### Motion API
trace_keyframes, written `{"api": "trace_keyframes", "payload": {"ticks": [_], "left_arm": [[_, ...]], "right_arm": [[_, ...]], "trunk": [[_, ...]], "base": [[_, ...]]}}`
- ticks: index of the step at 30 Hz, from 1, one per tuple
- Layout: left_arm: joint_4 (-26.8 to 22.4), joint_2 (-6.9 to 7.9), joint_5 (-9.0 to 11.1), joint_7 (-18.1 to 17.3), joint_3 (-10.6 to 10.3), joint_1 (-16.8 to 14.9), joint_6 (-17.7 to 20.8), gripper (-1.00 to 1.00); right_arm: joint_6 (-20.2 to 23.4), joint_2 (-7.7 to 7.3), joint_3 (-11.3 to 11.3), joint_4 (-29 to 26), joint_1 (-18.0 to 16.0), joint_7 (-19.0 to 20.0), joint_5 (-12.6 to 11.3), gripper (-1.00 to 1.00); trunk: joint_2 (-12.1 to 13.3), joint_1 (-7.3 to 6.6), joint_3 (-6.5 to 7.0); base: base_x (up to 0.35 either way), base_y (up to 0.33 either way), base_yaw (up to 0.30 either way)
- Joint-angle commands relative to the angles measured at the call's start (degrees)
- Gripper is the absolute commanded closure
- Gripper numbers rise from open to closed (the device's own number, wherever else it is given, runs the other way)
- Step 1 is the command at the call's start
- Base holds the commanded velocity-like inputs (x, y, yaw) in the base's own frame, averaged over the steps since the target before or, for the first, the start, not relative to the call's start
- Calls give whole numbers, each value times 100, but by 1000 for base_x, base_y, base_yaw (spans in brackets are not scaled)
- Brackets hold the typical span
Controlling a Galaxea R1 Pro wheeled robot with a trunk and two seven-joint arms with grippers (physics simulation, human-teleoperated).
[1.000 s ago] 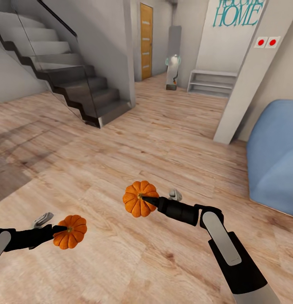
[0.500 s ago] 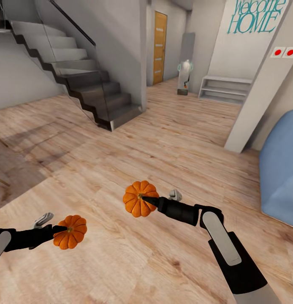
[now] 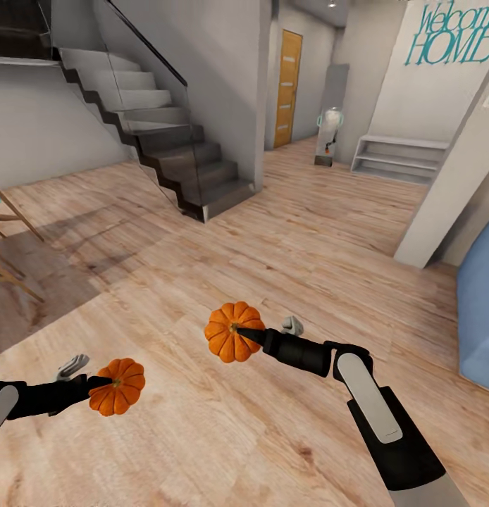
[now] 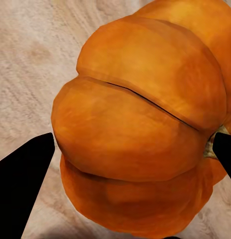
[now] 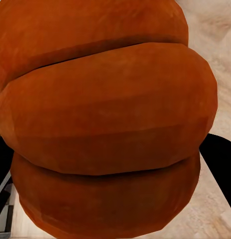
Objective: Place each of the two pumpkins and all three candles from the living room inside a cabinet in the living room (use any cabinet), then make sure every cabinet is closed, and position the cauldron so it is next to a table in the living room.
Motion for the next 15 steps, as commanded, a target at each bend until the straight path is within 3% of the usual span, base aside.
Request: {"api": "trace_keyframes", "payload": {"ticks": [1,12,15], "left_arm": [[1,-2,-34,-46,10,-5,27,100],[1,-2,-34,-38,10,-5,27,100],[1,-2,-34,-38,11,-5,27,100]], "right_arm": [[9,-4,5,-5,-3,-32,-42,100],[7,4,5,-3,-3,-37,-40,100],[7,5,10,-3,-3,-37,-40,100]], "trunk": [[-2,-1,4],[-2,-1,96],[118,-67,174]], "base": [[0,0,177],[0,0,183],[0,0,190]]}}
